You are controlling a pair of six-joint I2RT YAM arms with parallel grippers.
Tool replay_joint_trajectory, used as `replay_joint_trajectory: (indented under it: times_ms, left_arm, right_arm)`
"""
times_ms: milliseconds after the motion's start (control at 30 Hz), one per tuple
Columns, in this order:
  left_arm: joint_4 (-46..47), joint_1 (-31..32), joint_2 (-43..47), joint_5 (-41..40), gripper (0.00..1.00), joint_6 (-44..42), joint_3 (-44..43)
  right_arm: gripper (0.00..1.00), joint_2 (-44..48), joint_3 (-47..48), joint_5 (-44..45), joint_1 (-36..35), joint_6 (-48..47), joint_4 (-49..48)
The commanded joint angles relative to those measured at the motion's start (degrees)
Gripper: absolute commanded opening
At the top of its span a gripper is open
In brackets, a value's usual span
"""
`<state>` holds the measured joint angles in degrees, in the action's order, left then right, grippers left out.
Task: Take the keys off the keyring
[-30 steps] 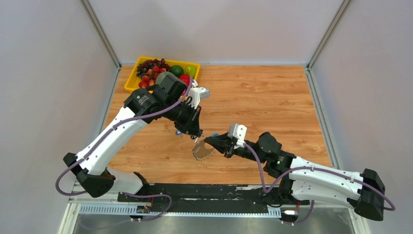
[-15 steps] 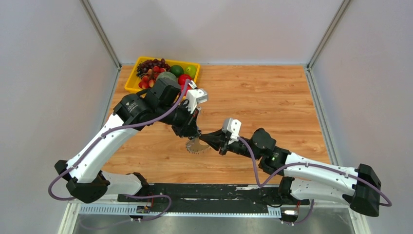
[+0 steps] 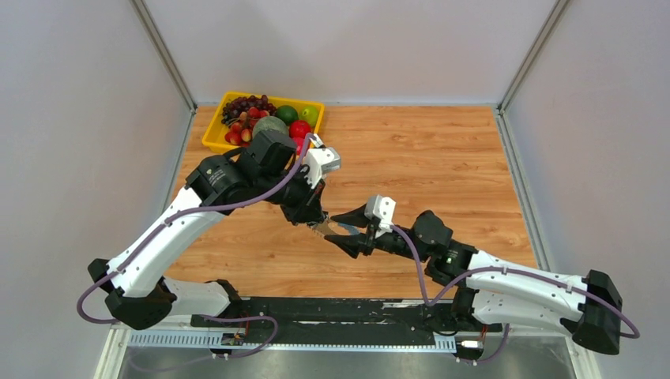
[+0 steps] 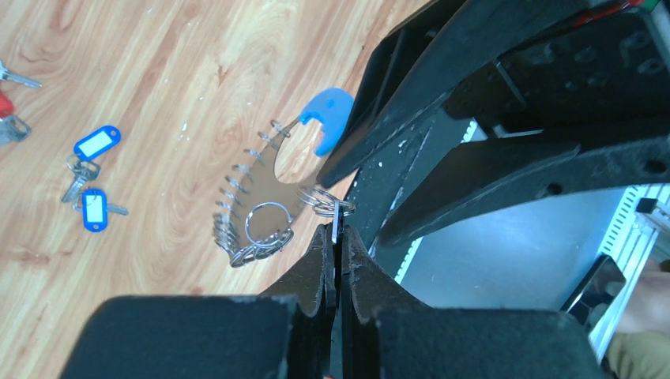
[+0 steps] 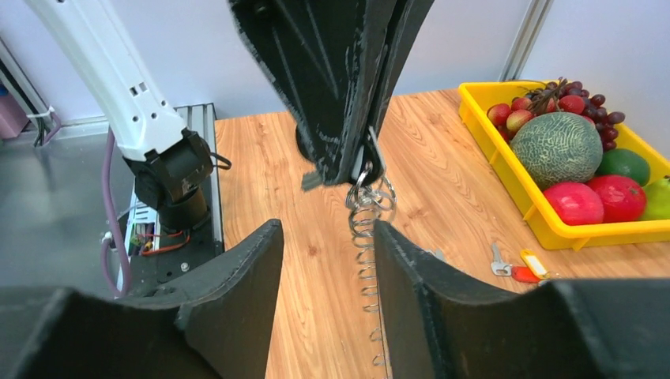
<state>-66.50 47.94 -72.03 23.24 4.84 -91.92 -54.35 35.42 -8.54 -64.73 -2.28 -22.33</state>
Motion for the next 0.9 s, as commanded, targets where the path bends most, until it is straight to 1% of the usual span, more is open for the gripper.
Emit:
replay_joint_trajectory:
  times_ms: [0, 100, 167, 233, 300, 333, 533, 700, 867]
  left_arm:
    - [1.49, 0.4, 2.55, 0.24, 0.0, -4.2, -2.61]
    - [1.29, 0.34, 3.1, 0.39, 0.0, -5.51, -2.23]
    - [1.35, 0.43, 3.24, 1.37, 0.0, -6.76, -1.96]
    - [1.48, 0.74, 3.59, 1.68, 0.0, -7.87, -1.67]
    - [1.54, 1.09, 4.14, 1.59, 0.0, -9.33, -1.16]
    - [1.63, 1.14, 4.38, 1.57, 0.0, -10.38, -1.02]
    - [3.57, 1.47, 7.71, 2.78, 0.0, -14.94, 1.0]
    - [4.6, 1.52, 9.21, 3.69, 0.0, -16.8, 1.91]
    - [4.62, 1.52, 9.1, 4.28, 0.0, -17.83, 1.89]
  right_arm:
    - [0.52, 6.68, -2.15, -2.18, 0.3, -3.22, 0.89]
    - [0.53, 9.41, -1.77, -1.51, 0.45, -4.16, 3.76]
    - [0.52, 10.22, -0.78, -0.91, 1.0, -4.3, 5.77]
    - [0.47, 9.99, 0.56, 0.7, 1.77, -3.66, 7.34]
    - [0.4, 8.55, 2.35, 0.78, 3.12, -2.78, 8.98]
    - [0.38, 7.64, 3.32, 0.25, 3.88, -2.47, 9.63]
    - [0.38, 2.31, 7.55, -8.26, 7.69, -1.36, 10.48]
    - [0.38, -0.61, 9.68, -15.29, 7.69, -2.37, 8.97]
    - [0.38, -1.53, 10.02, -20.04, 7.77, -2.68, 5.72]
